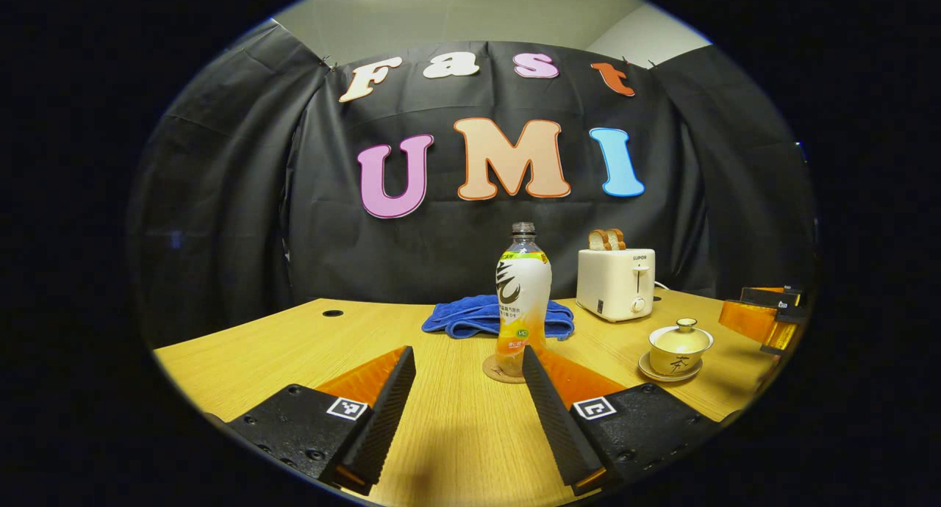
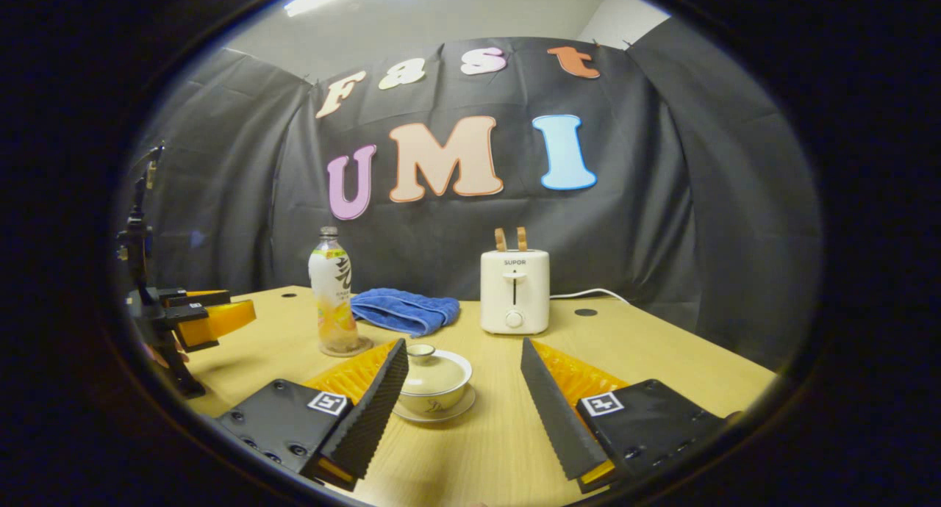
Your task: Open the teacup lid with one hand, grasp the water bottle and pour water into the teacup with the other hand; after pouring, place the water bottle on the coaster and then close the teacup lid.
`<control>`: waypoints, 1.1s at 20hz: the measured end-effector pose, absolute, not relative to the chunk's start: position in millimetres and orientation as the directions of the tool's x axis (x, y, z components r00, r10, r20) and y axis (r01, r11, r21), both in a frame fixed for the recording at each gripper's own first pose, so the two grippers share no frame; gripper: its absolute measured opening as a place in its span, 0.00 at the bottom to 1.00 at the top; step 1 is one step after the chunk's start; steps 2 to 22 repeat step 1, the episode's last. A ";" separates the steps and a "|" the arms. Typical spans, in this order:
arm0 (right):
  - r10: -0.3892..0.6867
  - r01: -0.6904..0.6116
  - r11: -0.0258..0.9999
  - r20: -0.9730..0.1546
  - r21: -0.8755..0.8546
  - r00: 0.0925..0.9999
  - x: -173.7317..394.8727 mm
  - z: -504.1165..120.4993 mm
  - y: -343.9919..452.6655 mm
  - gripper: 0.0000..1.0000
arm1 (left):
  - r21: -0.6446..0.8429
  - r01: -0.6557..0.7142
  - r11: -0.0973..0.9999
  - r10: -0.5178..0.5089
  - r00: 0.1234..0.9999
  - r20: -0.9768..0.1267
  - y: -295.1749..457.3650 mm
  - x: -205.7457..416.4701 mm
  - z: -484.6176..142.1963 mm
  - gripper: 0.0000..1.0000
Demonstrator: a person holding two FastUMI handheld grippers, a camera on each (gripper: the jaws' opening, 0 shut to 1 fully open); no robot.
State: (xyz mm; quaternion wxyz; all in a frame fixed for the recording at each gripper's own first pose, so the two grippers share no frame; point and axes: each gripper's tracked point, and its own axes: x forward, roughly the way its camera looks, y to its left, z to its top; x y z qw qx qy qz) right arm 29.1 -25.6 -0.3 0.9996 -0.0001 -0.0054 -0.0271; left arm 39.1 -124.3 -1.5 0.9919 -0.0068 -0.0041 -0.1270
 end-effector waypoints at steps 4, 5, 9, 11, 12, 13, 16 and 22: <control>-0.061 0.061 0.998 0.011 0.000 0.998 28.7 0.6 -27.0 0.94 | -0.012 0.243 0.970 -0.243 0.970 0.009 -122.3 39.0 -1.1 0.86; -0.061 0.061 0.998 0.011 0.000 0.998 28.7 0.6 -27.0 0.94 | -0.012 0.243 0.970 -0.243 0.970 0.009 -122.3 39.0 -1.1 0.86; -0.061 0.061 0.998 0.011 0.000 0.998 28.7 0.6 -27.0 0.94 | -0.012 0.243 0.970 -0.243 0.970 0.009 -122.3 39.0 -1.1 0.86; -0.061 0.061 0.998 0.011 0.000 0.998 28.7 0.6 -27.0 0.94 | -0.012 0.243 0.970 -0.243 0.970 0.009 -122.3 39.0 -1.1 0.86; -0.061 0.061 0.998 0.011 0.000 0.998 28.7 0.6 -27.0 0.94 | -0.012 0.243 0.970 -0.243 0.970 0.009 -122.3 39.0 -1.1 0.86; -0.061 0.061 0.998 0.011 0.000 0.998 28.7 0.6 -27.0 0.94 | -0.012 0.243 0.970 -0.243 0.970 0.009 -122.3 39.0 -1.1 0.86; -0.061 0.061 0.998 0.011 0.000 0.998 28.7 0.6 -27.0 0.94 | -0.012 0.243 0.970 -0.243 0.970 0.009 -122.3 39.0 -1.1 0.86; -0.061 0.061 0.998 0.011 0.000 0.998 28.7 0.6 -27.0 0.94 | -0.012 0.243 0.970 -0.243 0.970 0.009 -122.3 39.0 -1.1 0.86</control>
